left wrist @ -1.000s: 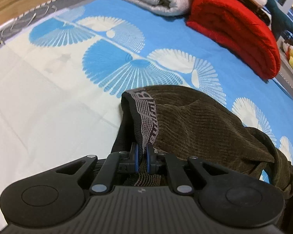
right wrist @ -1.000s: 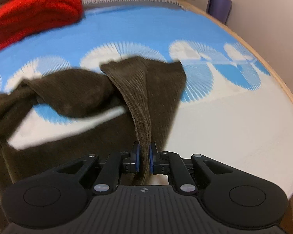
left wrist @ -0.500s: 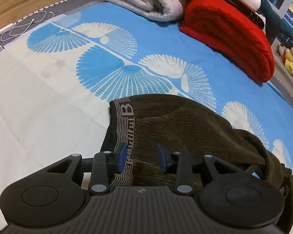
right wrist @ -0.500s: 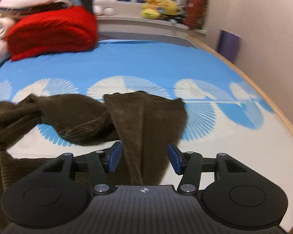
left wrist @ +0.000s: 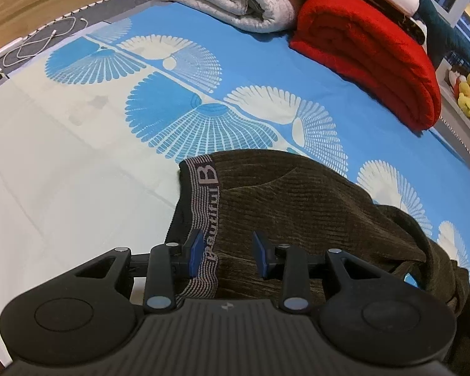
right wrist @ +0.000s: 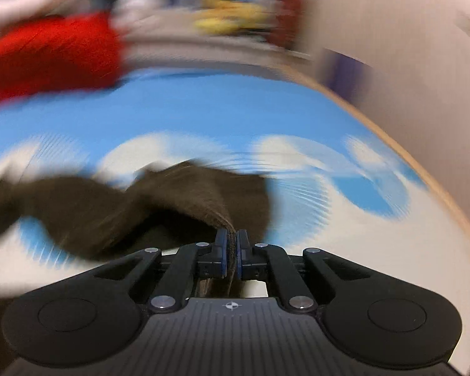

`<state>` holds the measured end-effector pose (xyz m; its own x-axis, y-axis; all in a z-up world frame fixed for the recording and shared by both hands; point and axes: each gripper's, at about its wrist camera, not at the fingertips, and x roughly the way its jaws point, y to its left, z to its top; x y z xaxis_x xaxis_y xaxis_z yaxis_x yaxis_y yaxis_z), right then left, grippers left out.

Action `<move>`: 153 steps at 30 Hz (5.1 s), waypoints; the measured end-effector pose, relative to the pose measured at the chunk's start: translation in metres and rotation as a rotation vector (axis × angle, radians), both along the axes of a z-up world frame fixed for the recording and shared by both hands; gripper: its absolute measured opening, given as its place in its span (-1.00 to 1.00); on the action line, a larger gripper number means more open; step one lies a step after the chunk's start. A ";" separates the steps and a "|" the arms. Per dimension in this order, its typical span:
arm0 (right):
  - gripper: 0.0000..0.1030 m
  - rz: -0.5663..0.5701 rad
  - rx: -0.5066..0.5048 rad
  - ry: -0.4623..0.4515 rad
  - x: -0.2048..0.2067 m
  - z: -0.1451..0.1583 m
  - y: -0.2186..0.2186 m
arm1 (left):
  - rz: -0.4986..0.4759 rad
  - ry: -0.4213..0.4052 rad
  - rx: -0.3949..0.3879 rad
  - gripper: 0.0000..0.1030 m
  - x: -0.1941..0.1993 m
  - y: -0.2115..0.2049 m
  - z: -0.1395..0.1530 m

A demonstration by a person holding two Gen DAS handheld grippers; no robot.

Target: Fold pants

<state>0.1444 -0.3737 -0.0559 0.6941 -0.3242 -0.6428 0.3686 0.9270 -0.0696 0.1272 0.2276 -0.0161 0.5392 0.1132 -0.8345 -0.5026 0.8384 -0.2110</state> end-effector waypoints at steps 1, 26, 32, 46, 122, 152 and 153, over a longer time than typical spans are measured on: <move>-0.91 -0.116 0.043 -0.018 -0.013 0.004 -0.017 | 0.002 -0.004 0.000 -0.26 -0.002 0.001 0.003; 0.00 -0.556 0.586 0.095 -0.107 -0.097 -0.208 | -0.121 0.123 -0.079 0.21 -0.053 0.042 -0.024; -0.73 -0.488 0.447 0.091 -0.092 -0.109 -0.207 | -0.201 0.225 -0.094 0.21 -0.060 0.046 -0.064; -0.92 -0.907 0.353 0.213 -0.142 -0.091 -0.210 | -0.337 0.295 -0.054 0.19 -0.066 0.022 -0.094; 0.04 0.132 0.235 -0.214 0.045 0.023 0.115 | -0.444 -0.164 0.203 -0.28 0.047 -0.184 0.001; -0.16 -0.434 0.656 -0.110 0.101 -0.090 -0.083 | -0.642 -0.005 0.304 0.03 0.124 -0.272 -0.096; -0.16 -0.434 0.649 -0.110 0.104 -0.092 -0.085 | -0.647 -0.005 0.306 0.04 0.126 -0.273 -0.097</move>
